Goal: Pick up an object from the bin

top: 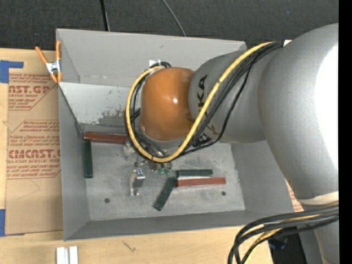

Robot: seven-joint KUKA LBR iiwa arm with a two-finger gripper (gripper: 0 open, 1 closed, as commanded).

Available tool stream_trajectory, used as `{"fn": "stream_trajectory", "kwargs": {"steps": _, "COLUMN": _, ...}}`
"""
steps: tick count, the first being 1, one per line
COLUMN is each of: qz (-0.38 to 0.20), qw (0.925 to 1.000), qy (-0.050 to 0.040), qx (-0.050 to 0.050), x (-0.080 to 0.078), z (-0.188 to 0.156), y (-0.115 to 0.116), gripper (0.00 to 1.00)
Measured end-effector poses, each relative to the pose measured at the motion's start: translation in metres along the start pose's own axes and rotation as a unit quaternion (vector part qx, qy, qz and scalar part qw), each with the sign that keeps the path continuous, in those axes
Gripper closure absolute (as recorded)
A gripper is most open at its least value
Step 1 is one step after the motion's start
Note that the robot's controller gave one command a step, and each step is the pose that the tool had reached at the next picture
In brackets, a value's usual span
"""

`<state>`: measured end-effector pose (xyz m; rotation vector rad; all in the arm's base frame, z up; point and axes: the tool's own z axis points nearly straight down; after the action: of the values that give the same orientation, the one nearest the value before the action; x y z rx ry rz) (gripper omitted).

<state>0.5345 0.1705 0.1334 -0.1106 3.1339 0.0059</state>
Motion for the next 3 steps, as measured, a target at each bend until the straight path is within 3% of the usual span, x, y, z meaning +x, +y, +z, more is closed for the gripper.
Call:
{"fn": "stream_trajectory", "kwargs": {"steps": 1, "qz": -0.065, "qw": 0.9979, "qy": 0.0057, "qx": 0.002, "x": 0.011, "z": 0.001, "y": -0.059, "gripper": 0.00}}
{"fn": "stream_trajectory", "kwargs": {"steps": 2, "qz": -0.100, "qw": 0.9950, "qy": -0.0001, "qx": 0.004, "x": 0.033, "z": 0.022, "y": -0.082, "gripper": 0.00}}
{"fn": "stream_trajectory", "kwargs": {"steps": 3, "qz": -0.240, "qw": 0.9707, "qy": 0.0010, "qx": 0.001, "x": 0.008, "z": 0.053, "y": -0.131, "gripper": 1.00}}
